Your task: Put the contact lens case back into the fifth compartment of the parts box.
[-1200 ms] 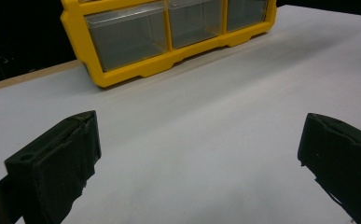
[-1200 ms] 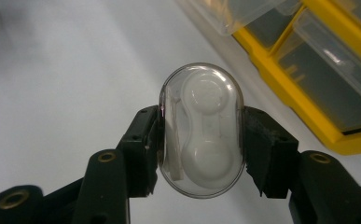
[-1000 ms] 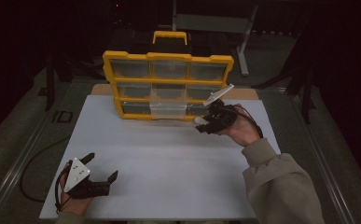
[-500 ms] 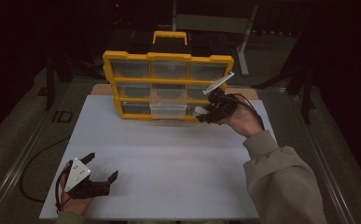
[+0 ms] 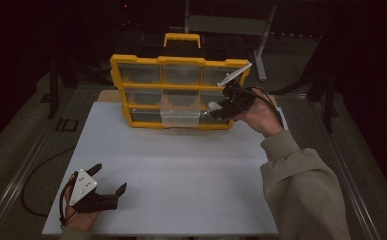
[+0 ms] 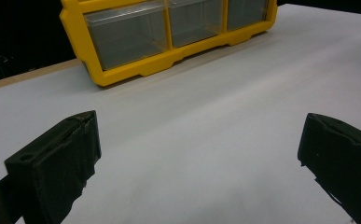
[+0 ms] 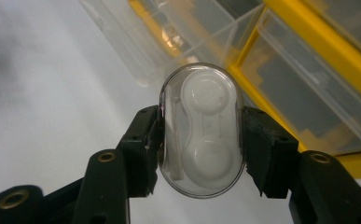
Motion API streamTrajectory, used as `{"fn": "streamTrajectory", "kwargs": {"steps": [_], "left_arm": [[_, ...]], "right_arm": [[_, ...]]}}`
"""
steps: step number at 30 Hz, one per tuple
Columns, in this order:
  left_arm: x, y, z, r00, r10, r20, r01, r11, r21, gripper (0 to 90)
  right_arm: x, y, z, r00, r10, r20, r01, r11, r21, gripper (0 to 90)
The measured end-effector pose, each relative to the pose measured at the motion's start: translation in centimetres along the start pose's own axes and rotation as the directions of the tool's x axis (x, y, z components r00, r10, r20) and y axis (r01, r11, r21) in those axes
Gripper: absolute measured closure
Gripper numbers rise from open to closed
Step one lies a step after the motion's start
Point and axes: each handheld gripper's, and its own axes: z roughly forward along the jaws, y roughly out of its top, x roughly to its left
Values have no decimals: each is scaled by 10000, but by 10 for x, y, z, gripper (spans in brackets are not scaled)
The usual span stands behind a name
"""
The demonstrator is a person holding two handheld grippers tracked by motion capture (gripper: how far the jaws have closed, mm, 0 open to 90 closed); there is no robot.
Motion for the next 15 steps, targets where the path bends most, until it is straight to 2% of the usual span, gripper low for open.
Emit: {"fn": "streamTrajectory", "kwargs": {"steps": [15], "left_arm": [[0, 0, 0, 10000, -14, 27, 14, 10000, -24, 1]], "right_arm": [[-4, 25, 0, 9999, 118, 4, -118, 9995, -295, 491]]}}
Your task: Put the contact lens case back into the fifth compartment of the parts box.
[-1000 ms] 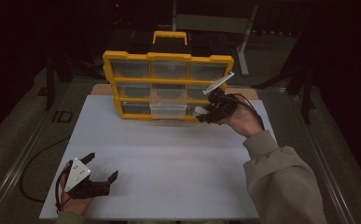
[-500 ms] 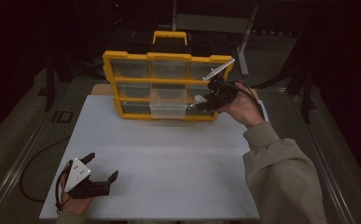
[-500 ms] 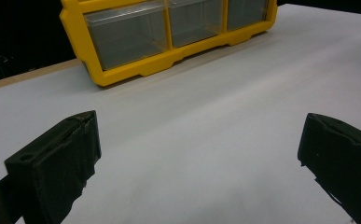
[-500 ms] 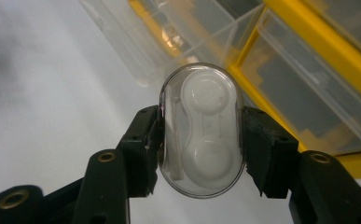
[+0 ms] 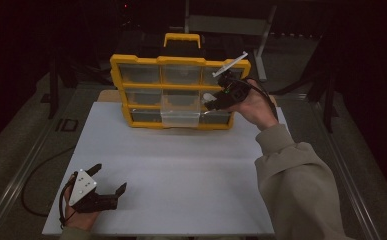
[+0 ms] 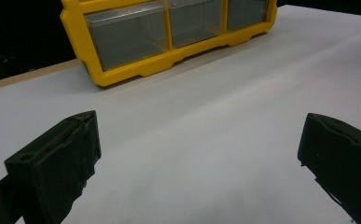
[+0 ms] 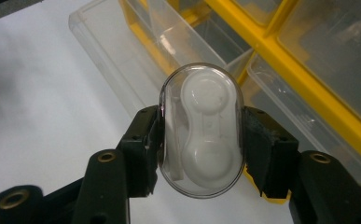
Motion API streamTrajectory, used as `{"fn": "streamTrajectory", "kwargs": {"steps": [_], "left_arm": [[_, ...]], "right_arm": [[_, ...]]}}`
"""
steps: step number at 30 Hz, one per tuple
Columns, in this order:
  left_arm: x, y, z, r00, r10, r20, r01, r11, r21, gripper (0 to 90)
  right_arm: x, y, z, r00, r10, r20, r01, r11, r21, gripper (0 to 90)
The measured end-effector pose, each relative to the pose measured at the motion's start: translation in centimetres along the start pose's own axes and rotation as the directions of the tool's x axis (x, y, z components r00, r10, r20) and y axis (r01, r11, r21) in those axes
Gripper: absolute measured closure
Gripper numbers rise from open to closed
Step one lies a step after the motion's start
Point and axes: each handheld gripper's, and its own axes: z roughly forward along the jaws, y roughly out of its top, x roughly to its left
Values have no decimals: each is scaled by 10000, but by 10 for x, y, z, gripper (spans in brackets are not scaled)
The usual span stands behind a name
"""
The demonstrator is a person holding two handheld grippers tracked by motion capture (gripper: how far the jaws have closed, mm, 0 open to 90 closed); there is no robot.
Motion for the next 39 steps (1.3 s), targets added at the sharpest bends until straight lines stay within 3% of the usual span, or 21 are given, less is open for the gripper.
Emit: {"fn": "streamTrajectory", "kwargs": {"steps": [15, 39], "left_arm": [[0, -1, 1, 10000, -20, 46, 20, 10000, 13, 1], [-1, -1, 2, 10000, 24, 71, -24, 10000, 43, 1]], "right_arm": [[-3, 14, 5, 9999, 105, -116, -109, 9992, -377, 491], [8, 29, 27, 9993, 49, -378, -67, 9988, -477, 490]]}}
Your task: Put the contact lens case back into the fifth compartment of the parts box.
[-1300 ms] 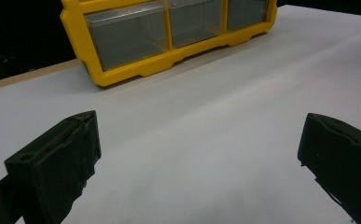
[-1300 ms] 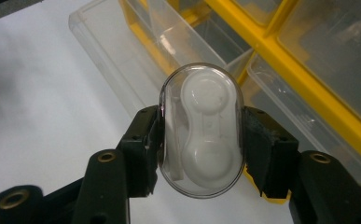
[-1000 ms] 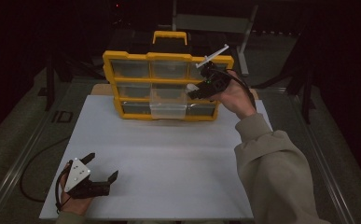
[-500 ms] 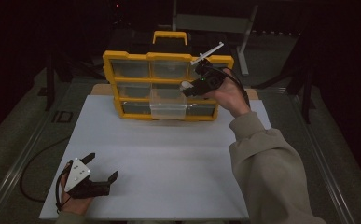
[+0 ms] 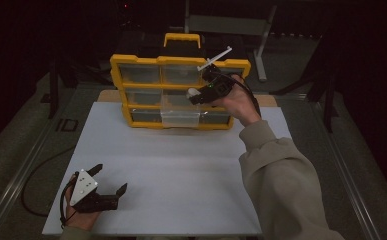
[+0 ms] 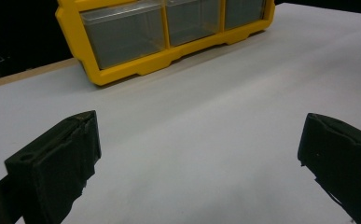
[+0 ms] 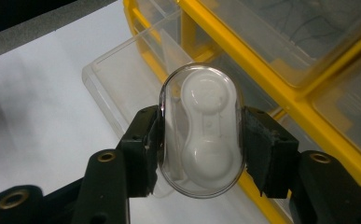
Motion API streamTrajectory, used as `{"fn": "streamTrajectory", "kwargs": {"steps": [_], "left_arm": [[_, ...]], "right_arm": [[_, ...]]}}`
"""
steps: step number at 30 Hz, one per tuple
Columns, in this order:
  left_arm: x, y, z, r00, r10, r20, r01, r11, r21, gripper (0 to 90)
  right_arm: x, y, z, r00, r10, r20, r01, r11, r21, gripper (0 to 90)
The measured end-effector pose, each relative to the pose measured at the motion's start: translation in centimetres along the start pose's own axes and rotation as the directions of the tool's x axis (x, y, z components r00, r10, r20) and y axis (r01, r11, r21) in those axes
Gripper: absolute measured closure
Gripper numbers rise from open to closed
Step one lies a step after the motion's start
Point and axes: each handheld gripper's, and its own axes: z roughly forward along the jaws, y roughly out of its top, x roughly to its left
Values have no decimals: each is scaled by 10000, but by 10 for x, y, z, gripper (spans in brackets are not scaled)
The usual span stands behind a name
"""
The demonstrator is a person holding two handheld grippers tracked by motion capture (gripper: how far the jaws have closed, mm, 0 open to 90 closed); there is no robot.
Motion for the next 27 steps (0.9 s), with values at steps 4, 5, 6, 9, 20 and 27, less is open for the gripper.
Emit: {"fn": "streamTrajectory", "kwargs": {"steps": [4, 5, 6, 9, 20, 27], "left_arm": [[0, 0, 0, 10000, 10, 16, -10, 10000, -6, 1], [0, 0, 0, 10000, 12, 12, -12, 10000, -6, 1], [0, 0, 0, 10000, 18, 11, -18, 10000, -5, 1], [0, 0, 0, 10000, -2, 15, 2, 10000, -8, 1], [-1, 0, 0, 10000, 44, 39, -44, 10000, 20, 1], [-1, 0, 0, 10000, 45, 56, -45, 10000, 21, 1]], "right_arm": [[3, 2, 5, 10000, -22, -44, 23, 10000, 38, 490], [4, 2, 6, 10000, -43, -49, 43, 10000, 44, 490], [4, 3, 7, 10000, -55, -56, 55, 10000, 62, 490], [6, 4, 10, 9999, -90, -74, 90, 9999, 85, 490], [11, 7, 18, 10000, -72, -54, 73, 9998, 193, 489], [14, 8, 24, 10000, -41, 44, 40, 9996, 288, 489]]}}
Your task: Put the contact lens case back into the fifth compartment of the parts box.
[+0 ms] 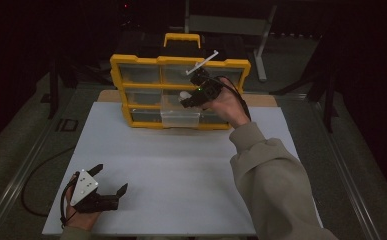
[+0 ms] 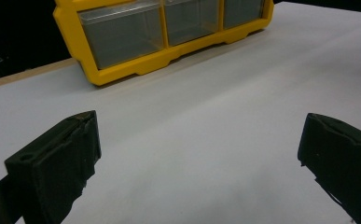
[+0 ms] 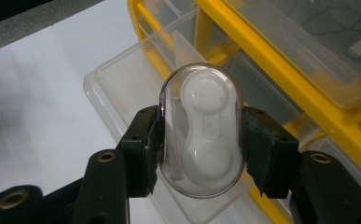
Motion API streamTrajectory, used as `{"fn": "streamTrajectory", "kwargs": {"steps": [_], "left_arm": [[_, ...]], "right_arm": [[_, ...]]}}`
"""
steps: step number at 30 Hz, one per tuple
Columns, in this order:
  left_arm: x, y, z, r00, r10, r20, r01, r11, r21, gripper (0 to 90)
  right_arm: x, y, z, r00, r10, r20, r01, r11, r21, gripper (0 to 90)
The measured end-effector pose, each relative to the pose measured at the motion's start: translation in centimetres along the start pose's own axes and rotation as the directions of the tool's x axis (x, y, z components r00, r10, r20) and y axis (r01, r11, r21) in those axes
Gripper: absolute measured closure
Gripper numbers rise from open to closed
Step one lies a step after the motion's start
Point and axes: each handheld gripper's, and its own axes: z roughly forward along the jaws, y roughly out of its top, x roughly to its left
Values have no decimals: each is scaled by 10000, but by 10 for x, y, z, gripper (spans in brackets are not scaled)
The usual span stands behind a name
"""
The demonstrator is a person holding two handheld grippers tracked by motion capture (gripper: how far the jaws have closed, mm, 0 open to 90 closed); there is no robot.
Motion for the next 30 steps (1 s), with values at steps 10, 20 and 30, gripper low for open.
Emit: {"fn": "streamTrajectory", "kwargs": {"steps": [10, 20, 30], "left_arm": [[0, 0, 0, 10000, 11, 13, -11, 10000, 8, 1], [0, 0, 1, 10000, 22, 28, -22, 10000, 34, 1], [0, 0, 1, 10000, 55, 15, -55, 10000, 36, 1]], "right_arm": [[2, 1, 7, 10000, 44, 2, -44, 9999, 161, 488], [3, -1, 12, 9999, 129, 21, -130, 9995, 302, 487], [3, -2, 13, 9997, 220, 56, -221, 9993, 308, 485]]}}
